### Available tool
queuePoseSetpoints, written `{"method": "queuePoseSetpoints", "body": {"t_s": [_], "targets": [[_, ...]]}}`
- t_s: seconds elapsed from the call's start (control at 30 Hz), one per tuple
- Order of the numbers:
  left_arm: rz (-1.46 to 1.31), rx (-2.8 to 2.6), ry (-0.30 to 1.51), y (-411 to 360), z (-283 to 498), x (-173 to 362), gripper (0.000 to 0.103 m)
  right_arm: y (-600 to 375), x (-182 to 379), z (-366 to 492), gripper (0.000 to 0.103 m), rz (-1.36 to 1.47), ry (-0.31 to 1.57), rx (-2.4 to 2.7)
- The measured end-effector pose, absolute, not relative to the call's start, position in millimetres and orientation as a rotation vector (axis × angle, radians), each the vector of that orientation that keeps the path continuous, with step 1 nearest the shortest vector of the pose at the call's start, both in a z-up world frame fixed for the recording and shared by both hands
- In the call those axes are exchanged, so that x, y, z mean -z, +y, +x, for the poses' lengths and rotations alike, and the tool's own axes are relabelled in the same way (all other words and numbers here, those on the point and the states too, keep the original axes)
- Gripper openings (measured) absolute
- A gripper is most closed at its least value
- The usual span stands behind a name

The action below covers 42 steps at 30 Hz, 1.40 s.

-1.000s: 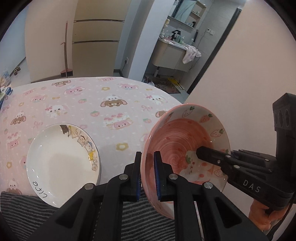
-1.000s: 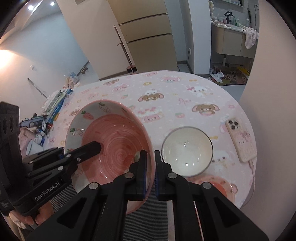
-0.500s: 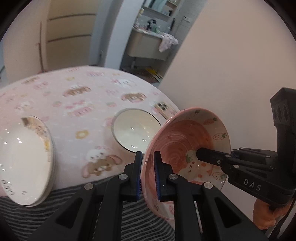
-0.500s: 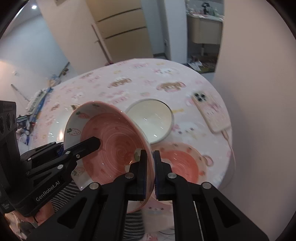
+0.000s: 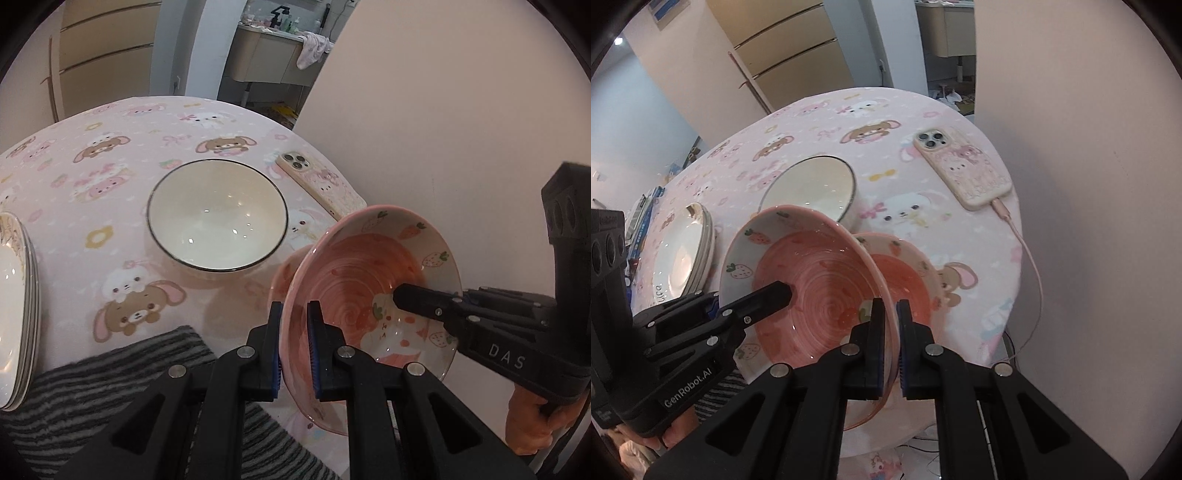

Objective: Organize plates and bowls
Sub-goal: 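Carry the pink bowl over the other pink bowl and lower it inside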

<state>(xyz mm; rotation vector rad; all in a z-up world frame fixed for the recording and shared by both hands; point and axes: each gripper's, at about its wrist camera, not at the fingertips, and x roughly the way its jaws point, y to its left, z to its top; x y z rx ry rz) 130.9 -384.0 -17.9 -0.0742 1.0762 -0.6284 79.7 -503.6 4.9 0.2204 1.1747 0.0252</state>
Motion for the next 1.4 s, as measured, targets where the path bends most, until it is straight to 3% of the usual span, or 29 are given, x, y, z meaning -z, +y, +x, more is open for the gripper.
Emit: {"method": "queuePoseSetpoints", "body": {"t_s": [0.47, 1.0, 1.33, 1.4], "targets": [[0.016, 0.525, 1.019, -393.3, 132.2, 35.1, 0.013, -501.8, 11.9, 84.3, 0.007, 0.163, 1.113, -0.014], [0.009, 0.517, 1.002, -392.0, 127.5, 38.5, 0.013, -498.6, 24.1, 91.8, 0.012, 0.156, 1.169, -0.015], [0.003, 0.512, 1.011, -392.6, 125.7, 38.5, 0.014, -496.8, 25.5, 93.3, 0.023, 0.131, 1.200, -0.032], [0.000, 0.526, 1.012, -392.9, 125.5, 38.2, 0.019, -497.0, 25.8, 94.4, 0.026, 0.142, 1.206, -0.038]]}}
